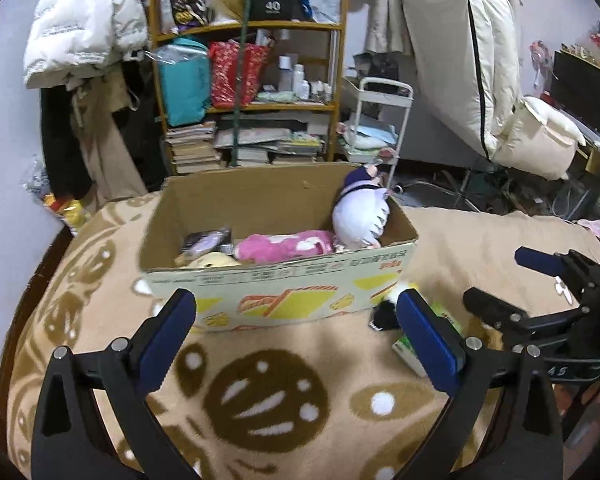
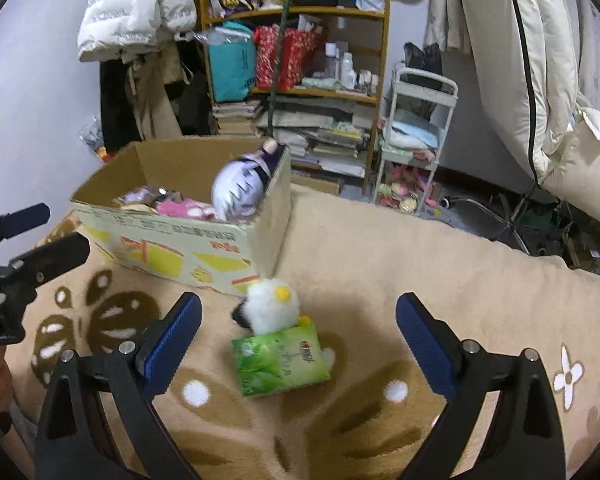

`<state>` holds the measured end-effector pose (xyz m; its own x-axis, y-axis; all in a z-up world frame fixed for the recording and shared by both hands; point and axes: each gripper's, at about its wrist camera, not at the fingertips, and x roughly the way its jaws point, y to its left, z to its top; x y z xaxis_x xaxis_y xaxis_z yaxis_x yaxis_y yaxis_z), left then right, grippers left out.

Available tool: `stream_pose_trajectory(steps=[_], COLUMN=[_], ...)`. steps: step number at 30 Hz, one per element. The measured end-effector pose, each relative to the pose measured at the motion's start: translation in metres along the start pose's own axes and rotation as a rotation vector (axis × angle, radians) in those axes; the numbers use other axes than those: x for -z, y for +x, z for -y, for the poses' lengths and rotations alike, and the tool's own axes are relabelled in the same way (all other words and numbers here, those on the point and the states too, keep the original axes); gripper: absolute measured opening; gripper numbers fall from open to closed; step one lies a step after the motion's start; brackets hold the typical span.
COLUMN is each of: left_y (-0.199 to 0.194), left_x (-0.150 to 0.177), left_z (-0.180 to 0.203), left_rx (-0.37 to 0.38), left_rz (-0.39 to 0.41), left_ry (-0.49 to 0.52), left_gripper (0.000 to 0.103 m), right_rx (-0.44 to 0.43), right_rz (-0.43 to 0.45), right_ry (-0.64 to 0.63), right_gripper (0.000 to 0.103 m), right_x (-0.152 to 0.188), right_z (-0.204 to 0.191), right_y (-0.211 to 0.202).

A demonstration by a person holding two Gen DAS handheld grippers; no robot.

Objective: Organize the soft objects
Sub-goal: 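Move both tools back toward the white chick plush and green tissue pack, then grasp the white chick plush with left tool while right tool grasps green tissue pack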

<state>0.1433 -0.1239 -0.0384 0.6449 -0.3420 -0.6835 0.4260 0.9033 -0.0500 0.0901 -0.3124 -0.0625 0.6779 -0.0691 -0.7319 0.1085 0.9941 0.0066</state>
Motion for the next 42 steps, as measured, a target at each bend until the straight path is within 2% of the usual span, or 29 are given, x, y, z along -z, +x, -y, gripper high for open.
stream_pose_trajectory(steps=[5,9,12,19,25,31,33,35,37,42], left_y=[0.024,0.044,0.057,0.081,0.101,0.125,0.134,0.14,0.148,0.165], left_x=[-0.003,-0.005,-0.006,-0.002,0.0,0.003,0.005,0.007,0.01,0.011], left_z=[0.01,0.02,0.023,0.021,0.023,0.022,0.026,0.029,0.034,0.044], left_rx=[0.055,0.097,0.12,0.215,0.231,0.268,0.265,0.263,0.26,0.246], left_rz=[-0.043,-0.082,-0.11,-0.201,-0.242,-0.303,-0.324,-0.341,-0.368,-0.418], left_ry=[0.007,0.02,0.02,-0.06,-0.066,-0.126,-0.146,-0.149,-0.162,-0.217], left_gripper=[0.099,0.099,0.099,0.099,0.099,0.099,0.099,0.099,0.099,0.099], right_rx=[0.038,0.017,0.01,-0.012,-0.034,-0.072,-0.099,-0.155,-0.189,-0.2], right_rz=[-0.08,-0.138,-0.162,-0.244,-0.296,-0.313,-0.318,-0.327,-0.335,-0.333], right_ry=[0.023,0.067,0.054,0.01,-0.04,-0.008,0.001,0.01,0.005,-0.011], right_gripper=[0.102,0.102,0.102,0.102,0.102,0.101,0.094,0.083,0.077,0.077], right_x=[0.005,0.011,0.012,0.025,0.033,0.038,0.039,0.043,0.045,0.048], right_z=[0.01,0.017,0.016,0.004,-0.008,-0.003,-0.002,-0.002,-0.003,-0.002], right_y=[0.021,0.035,0.041,0.06,0.08,0.091,0.093,0.095,0.096,0.093])
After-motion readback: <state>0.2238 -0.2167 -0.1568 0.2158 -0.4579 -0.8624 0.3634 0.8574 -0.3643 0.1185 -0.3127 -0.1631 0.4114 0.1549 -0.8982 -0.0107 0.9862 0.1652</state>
